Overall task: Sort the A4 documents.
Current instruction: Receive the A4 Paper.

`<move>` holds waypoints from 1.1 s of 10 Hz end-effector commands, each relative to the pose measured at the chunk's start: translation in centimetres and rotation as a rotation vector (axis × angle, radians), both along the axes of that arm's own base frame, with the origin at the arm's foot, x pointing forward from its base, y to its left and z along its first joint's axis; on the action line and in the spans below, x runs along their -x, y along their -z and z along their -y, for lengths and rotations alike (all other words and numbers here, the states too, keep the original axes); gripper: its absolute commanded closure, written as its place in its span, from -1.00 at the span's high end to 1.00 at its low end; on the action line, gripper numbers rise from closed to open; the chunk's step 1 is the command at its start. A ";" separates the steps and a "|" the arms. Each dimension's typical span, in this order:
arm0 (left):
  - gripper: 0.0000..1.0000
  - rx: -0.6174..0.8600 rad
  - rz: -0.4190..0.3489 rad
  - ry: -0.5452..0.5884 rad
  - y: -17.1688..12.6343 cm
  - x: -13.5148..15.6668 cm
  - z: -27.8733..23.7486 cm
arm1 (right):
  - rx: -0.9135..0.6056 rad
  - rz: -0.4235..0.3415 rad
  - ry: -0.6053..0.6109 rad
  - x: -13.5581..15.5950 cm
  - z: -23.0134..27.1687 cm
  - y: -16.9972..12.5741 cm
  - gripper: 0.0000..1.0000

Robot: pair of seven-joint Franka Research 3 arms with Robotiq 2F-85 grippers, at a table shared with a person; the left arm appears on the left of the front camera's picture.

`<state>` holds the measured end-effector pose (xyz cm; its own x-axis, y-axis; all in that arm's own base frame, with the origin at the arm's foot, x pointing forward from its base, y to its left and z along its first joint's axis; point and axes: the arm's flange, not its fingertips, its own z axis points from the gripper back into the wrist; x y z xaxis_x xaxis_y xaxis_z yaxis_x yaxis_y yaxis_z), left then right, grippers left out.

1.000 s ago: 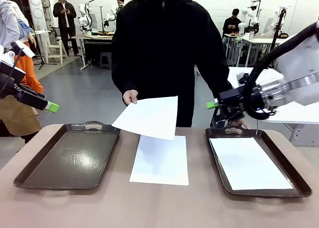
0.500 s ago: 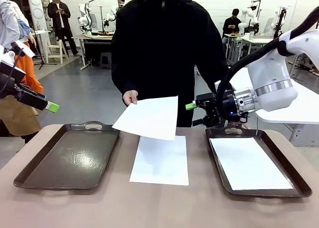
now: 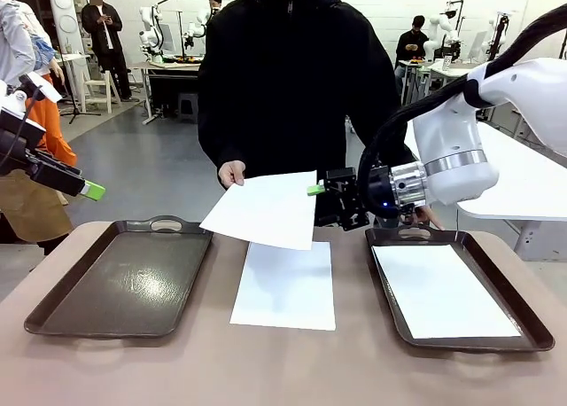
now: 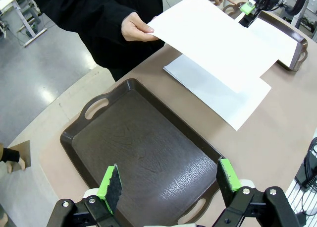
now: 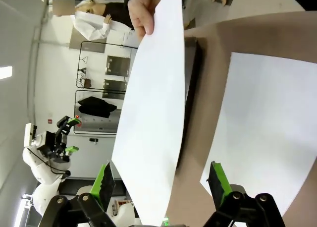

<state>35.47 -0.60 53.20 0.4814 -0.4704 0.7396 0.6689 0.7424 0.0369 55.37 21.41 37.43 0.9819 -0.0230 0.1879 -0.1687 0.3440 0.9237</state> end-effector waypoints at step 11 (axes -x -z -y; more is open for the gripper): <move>1.00 0.004 0.000 0.001 0.1 -0.1 -0.1 | -0.173 -0.067 -0.003 0.4 -4.9 2.6 0.58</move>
